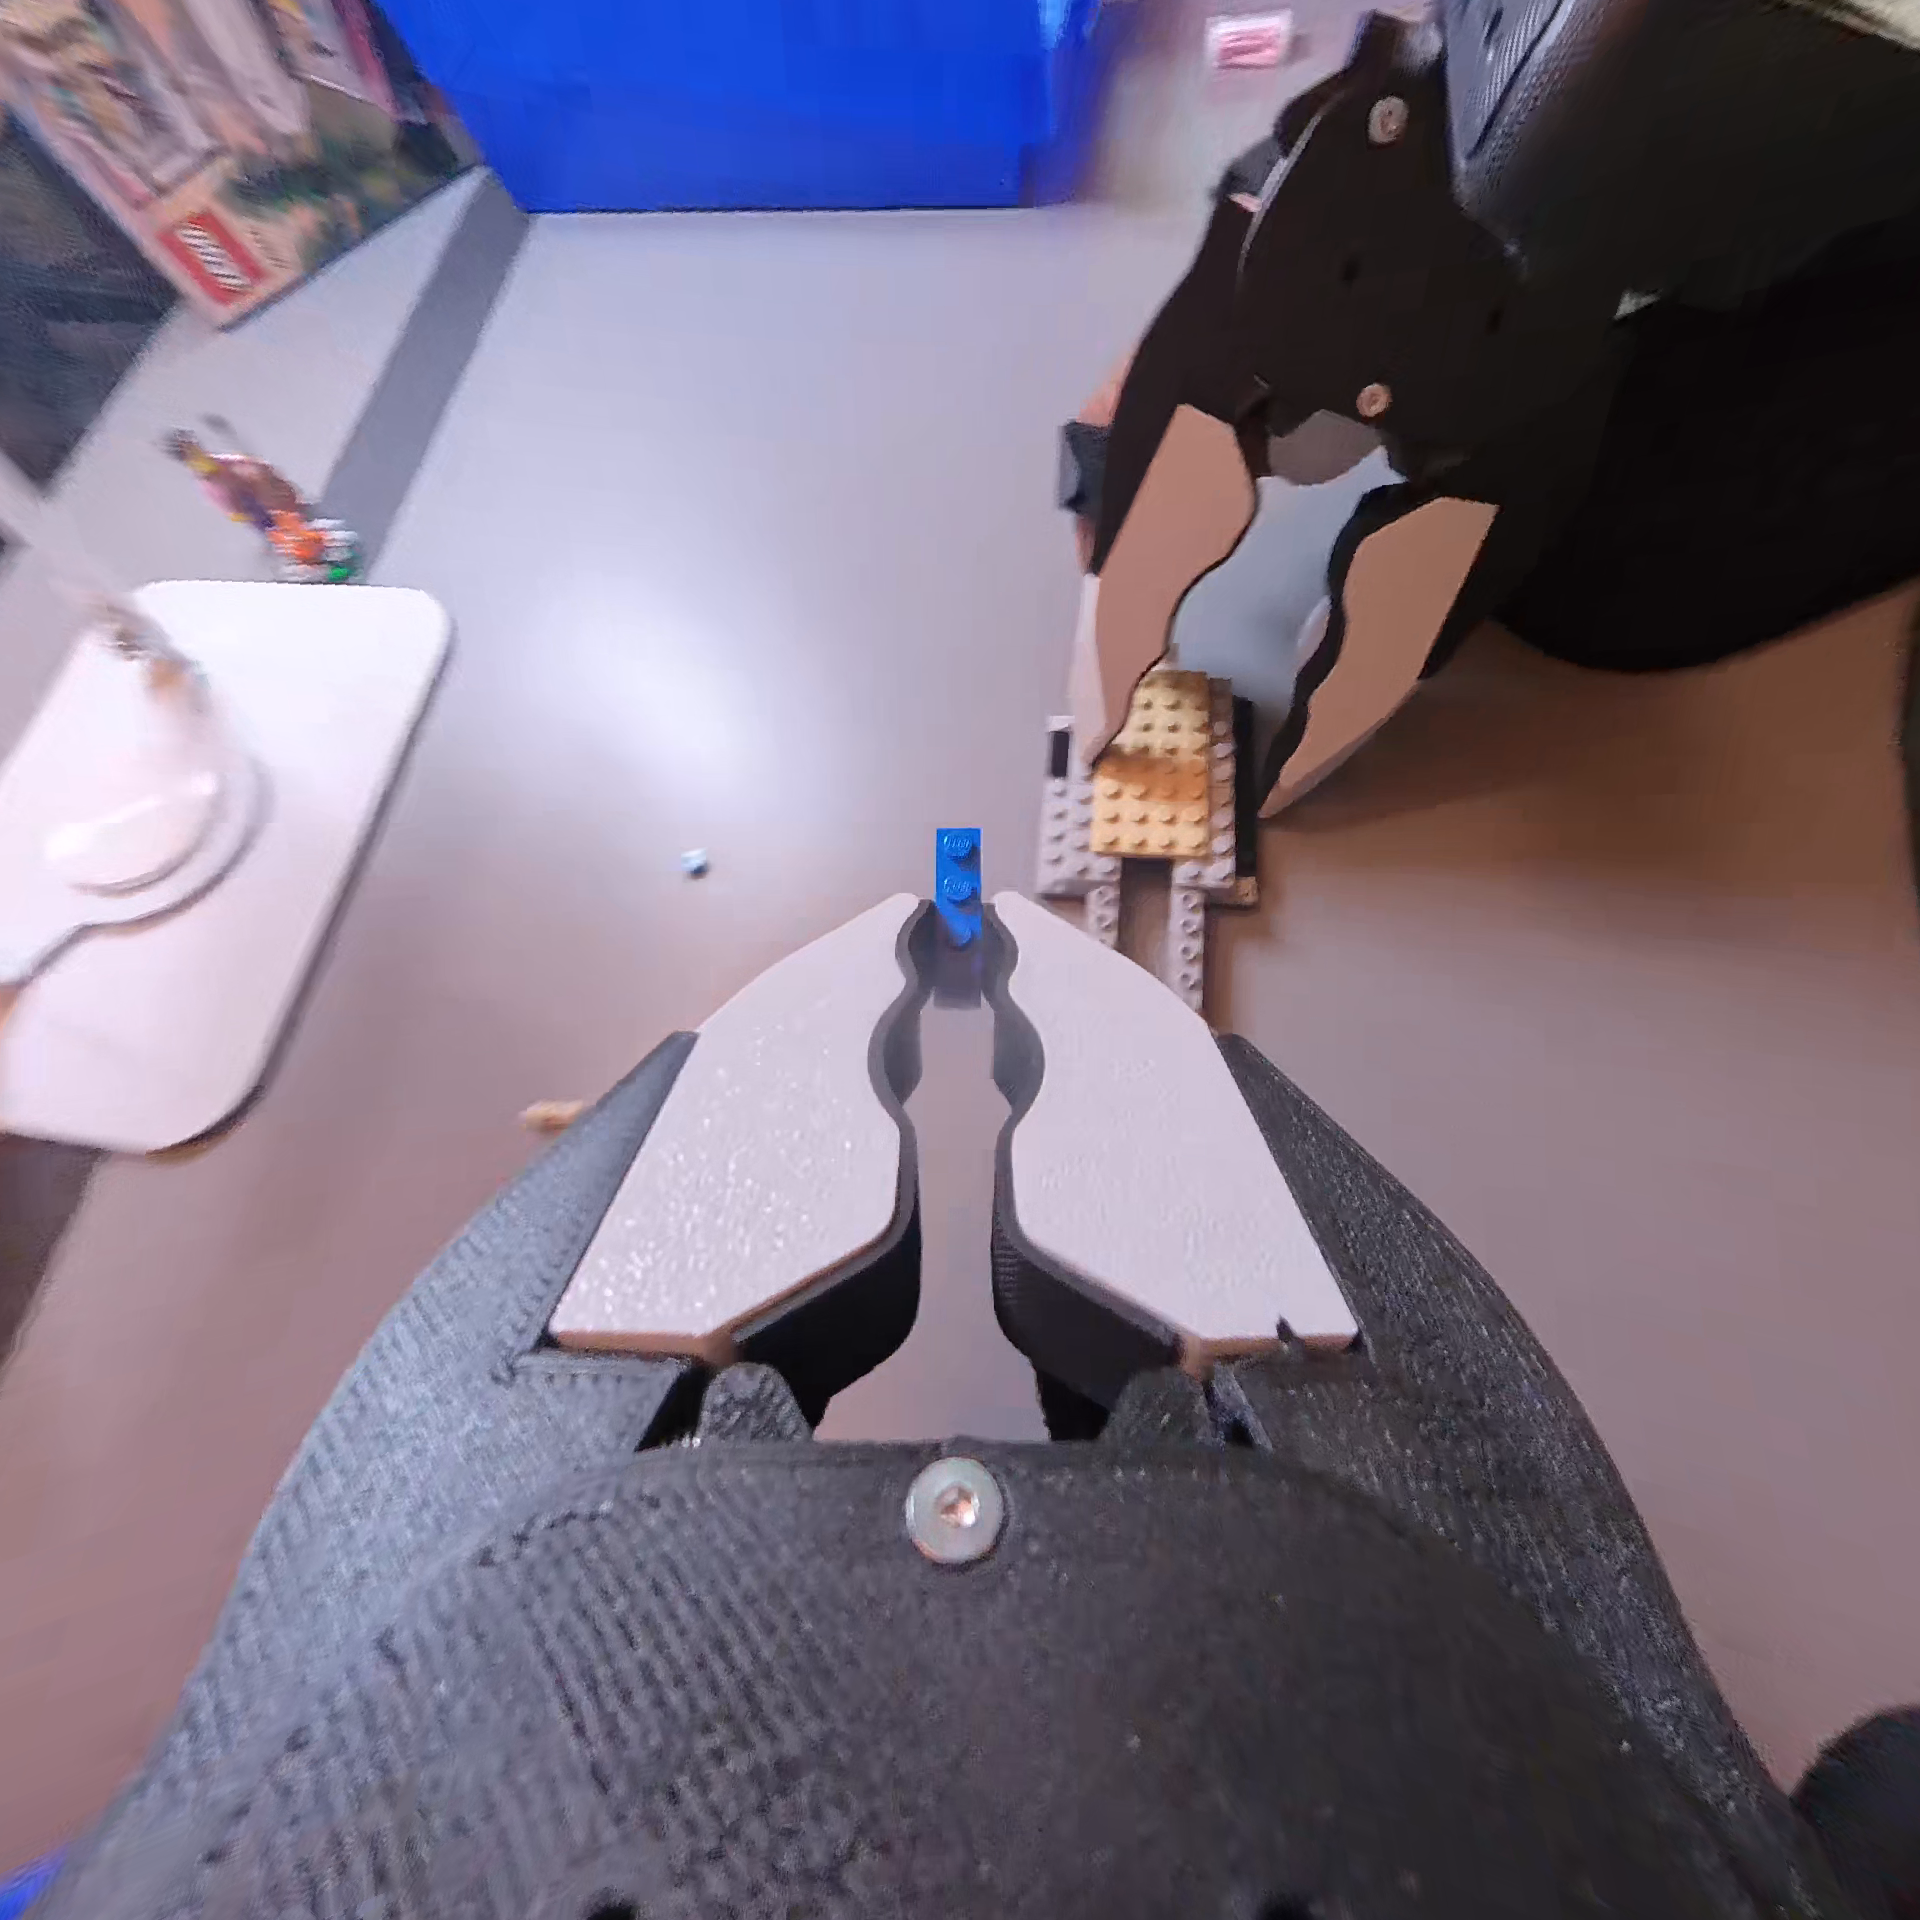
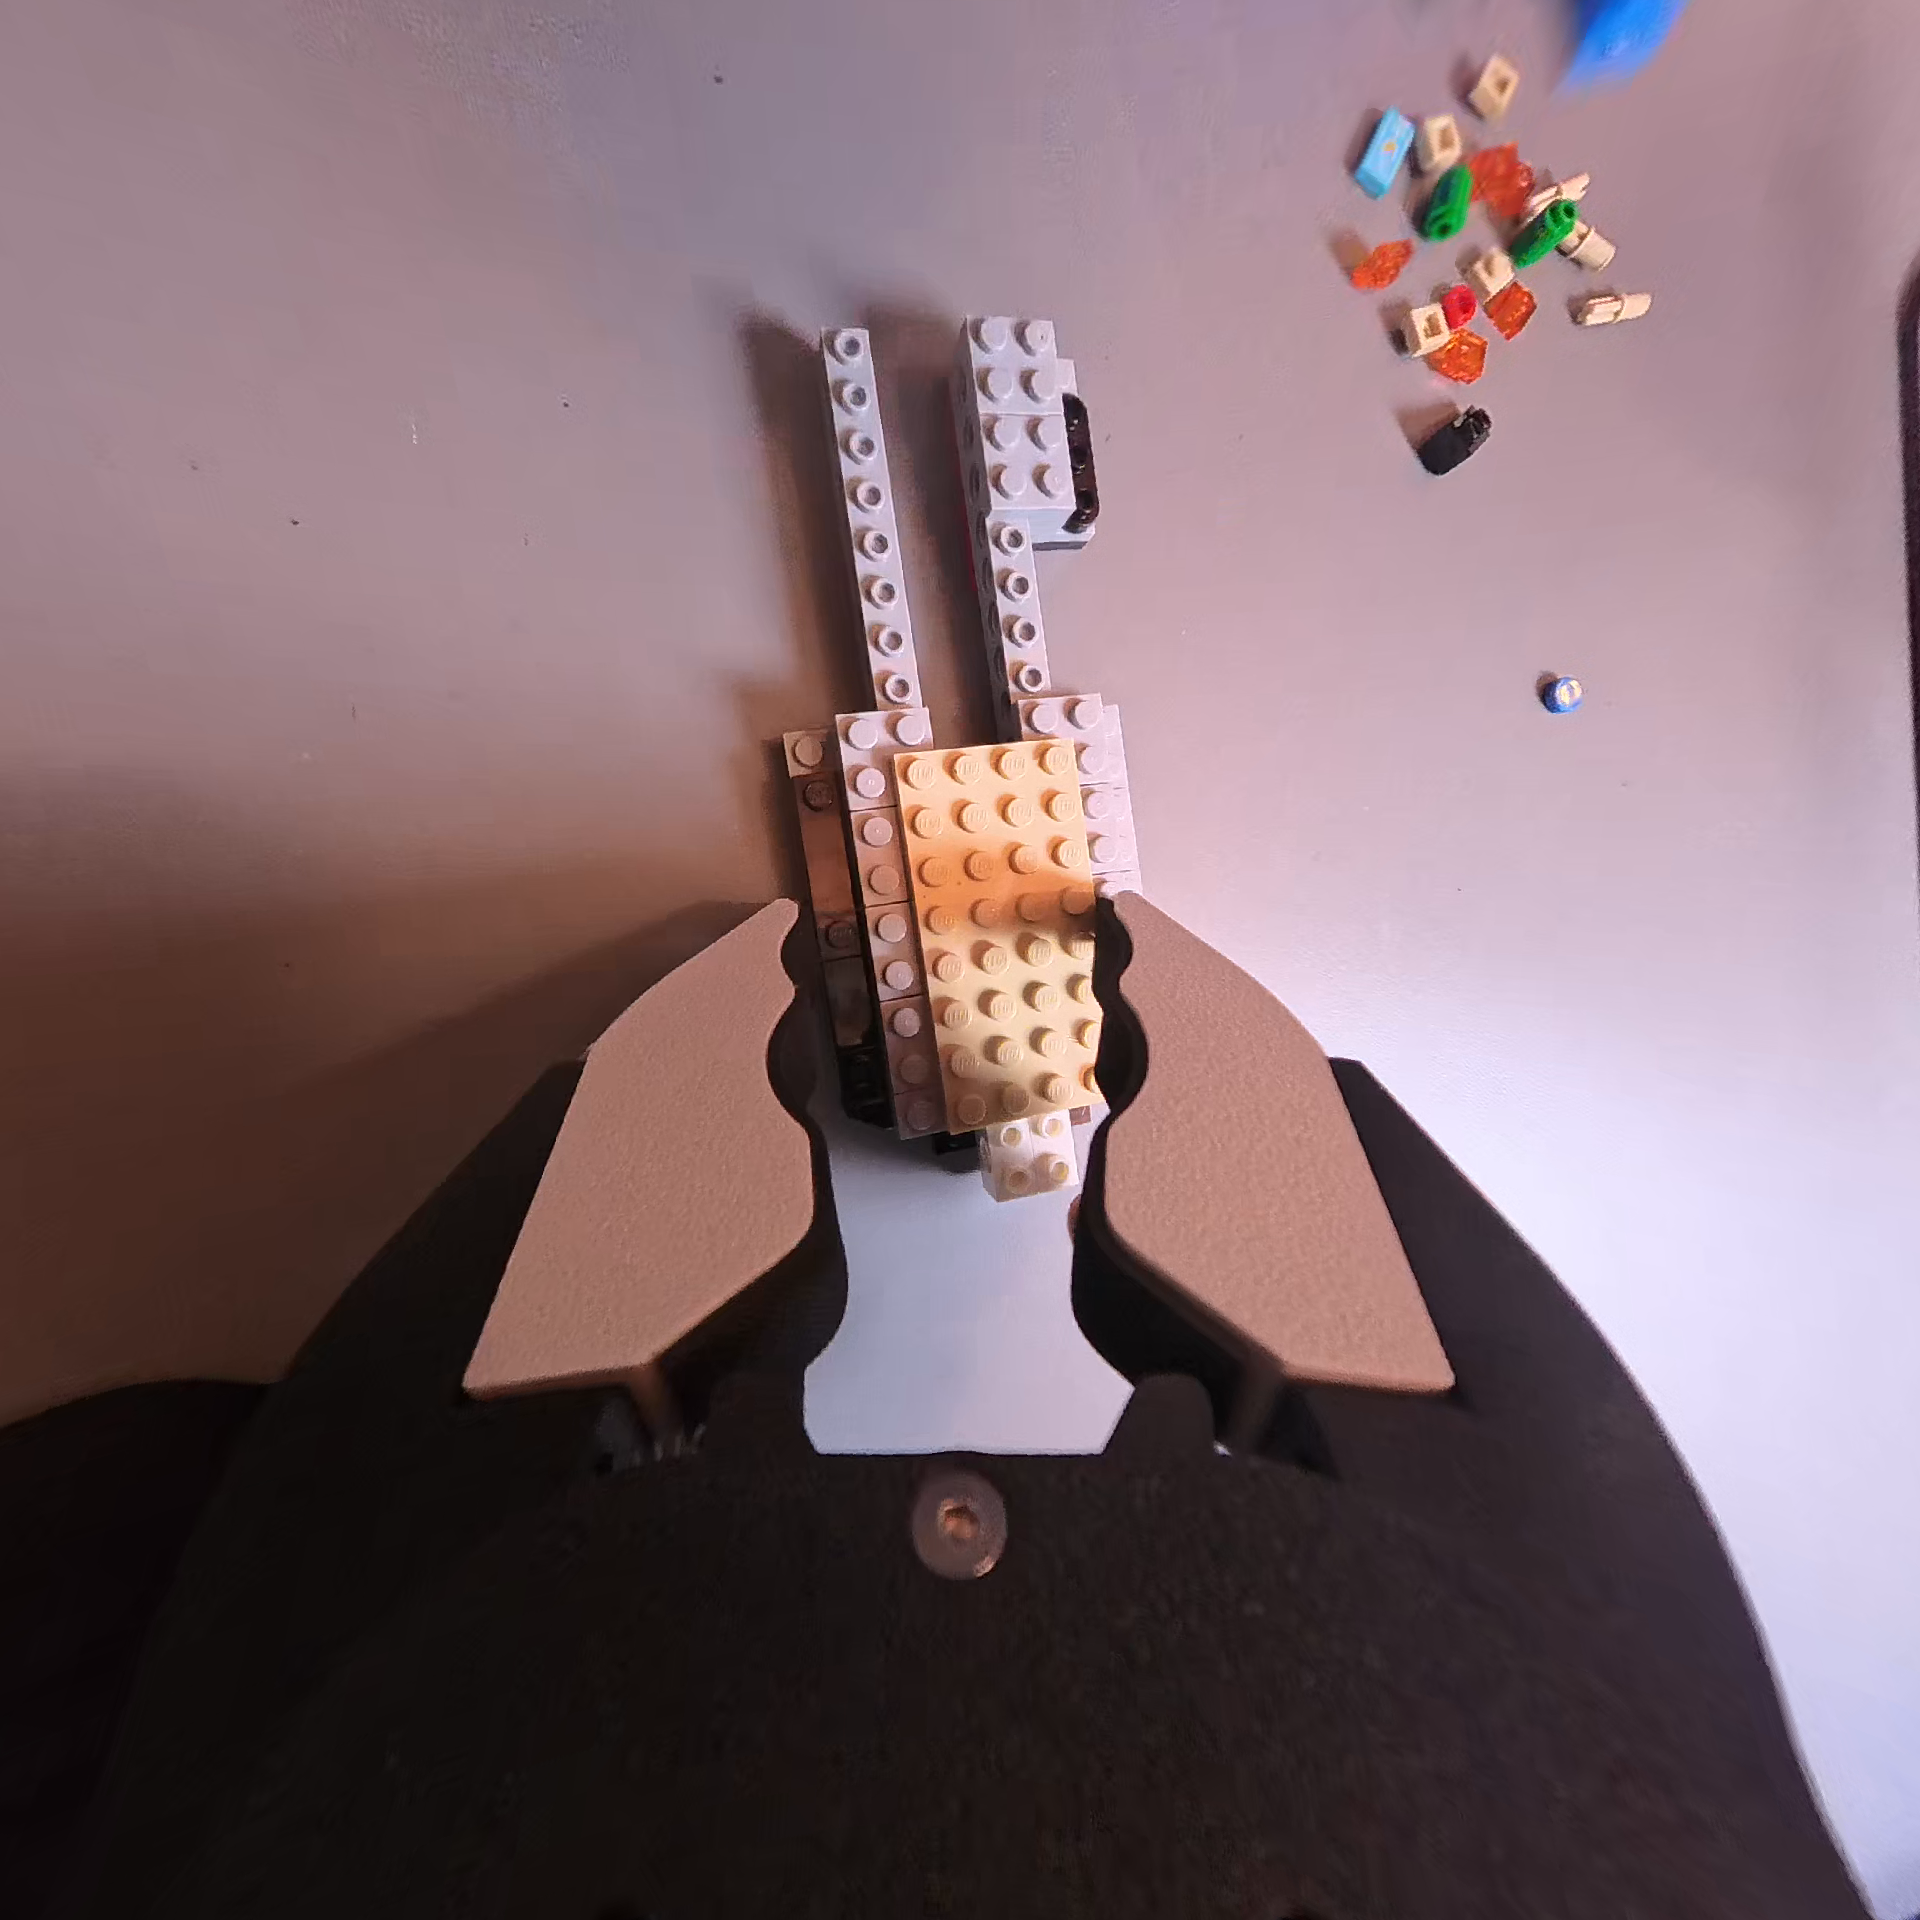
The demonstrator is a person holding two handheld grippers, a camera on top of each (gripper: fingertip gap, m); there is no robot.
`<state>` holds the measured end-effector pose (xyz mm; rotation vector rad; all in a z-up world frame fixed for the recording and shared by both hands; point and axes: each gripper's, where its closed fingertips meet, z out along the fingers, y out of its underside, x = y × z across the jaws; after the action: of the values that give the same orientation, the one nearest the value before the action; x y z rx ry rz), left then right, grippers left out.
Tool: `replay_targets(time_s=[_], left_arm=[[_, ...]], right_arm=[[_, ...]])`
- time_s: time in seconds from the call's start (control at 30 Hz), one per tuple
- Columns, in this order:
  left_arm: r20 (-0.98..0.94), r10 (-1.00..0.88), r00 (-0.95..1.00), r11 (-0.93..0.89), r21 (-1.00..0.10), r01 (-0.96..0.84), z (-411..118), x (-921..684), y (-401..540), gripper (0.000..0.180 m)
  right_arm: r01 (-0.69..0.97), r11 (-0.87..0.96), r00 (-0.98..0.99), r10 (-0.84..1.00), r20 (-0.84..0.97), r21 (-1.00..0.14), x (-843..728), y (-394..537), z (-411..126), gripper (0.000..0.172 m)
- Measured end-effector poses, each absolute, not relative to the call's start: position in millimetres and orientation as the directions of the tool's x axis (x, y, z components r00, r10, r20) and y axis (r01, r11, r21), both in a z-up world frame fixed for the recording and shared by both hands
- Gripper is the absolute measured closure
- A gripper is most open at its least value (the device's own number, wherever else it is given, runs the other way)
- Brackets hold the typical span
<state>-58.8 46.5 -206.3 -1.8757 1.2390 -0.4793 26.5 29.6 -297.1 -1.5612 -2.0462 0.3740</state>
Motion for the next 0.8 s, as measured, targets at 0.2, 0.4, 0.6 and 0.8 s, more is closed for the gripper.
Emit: replay_targets(time_s=[0.2, 0.4, 0.6, 0.8], left_arm=[[-0.281, -0.724, 0.63, -0.407, -0.563, -0.719, -185.2, -193.8, 32.2, 0.16], [-0.198, -0.722, 0.663, -0.542, -0.434, -0.72, -222.5, -233.6, 9.8, 0.121], [-0.214, -0.794, 0.569, -0.397, -0.527, -0.751, -209.1, -190.2, 9.5, 0.122], [-0.073, -0.933, 0.352, -0.264, -0.526, -0.808, -265.1, -81.8, -10.7, 0.119]], right_arm=[[0.772, 0.263, -0.171, 0.963, 0.21, -0.579, 26.9, 30.0, -286.6, 0.119], [0.736, 0.246, -0.168, 0.969, 0.182, -0.631, 25.1, 27.0, -272.5, 0.116], [0.646, 0.172, -0.144, 0.984, 0.102, -0.744, 5.2, 27.8, -251.4, 0.13], [0.683, 0.224, -0.239, 0.968, 0.077, -0.695, -32.0, 30.1, -260.5, 0.138]])
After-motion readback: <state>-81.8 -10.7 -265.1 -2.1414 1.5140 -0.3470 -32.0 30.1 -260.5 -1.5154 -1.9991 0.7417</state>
